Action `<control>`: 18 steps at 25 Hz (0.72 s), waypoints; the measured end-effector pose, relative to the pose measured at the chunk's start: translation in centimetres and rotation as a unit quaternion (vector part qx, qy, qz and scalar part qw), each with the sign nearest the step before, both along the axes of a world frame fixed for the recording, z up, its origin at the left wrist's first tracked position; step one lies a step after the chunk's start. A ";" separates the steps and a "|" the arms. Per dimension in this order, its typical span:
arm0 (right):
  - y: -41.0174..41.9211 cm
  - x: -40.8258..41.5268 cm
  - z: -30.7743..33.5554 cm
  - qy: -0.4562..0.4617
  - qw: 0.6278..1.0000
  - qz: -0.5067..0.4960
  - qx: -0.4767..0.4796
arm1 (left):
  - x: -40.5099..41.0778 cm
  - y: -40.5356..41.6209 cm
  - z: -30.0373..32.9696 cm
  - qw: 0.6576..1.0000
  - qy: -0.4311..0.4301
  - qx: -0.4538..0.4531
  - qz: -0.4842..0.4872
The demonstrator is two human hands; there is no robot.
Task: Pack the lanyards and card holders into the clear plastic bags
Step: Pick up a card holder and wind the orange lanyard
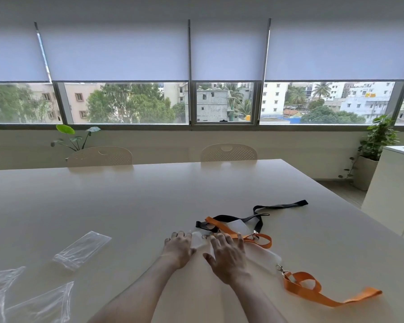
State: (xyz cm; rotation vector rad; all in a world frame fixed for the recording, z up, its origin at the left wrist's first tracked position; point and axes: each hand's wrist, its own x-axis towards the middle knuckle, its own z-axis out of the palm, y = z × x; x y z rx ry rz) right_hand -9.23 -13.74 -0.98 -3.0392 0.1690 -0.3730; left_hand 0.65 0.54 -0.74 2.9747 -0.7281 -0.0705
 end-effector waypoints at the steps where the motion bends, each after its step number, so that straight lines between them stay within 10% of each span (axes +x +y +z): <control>1: -0.1 0.1 0.2 -0.002 1.000 -0.001 -0.001 | 0.1 0.0 -0.1 1.000 0.009 -0.012 0.004; 10: -0.3 1.1 1.3 -0.014 0.999 0.009 0.049 | 0.0 -0.5 0.3 0.963 0.111 -0.245 0.017; 18: -0.6 2.6 3.5 -0.055 0.994 0.041 0.086 | -1.3 0.0 4.1 0.772 0.339 -0.532 -0.073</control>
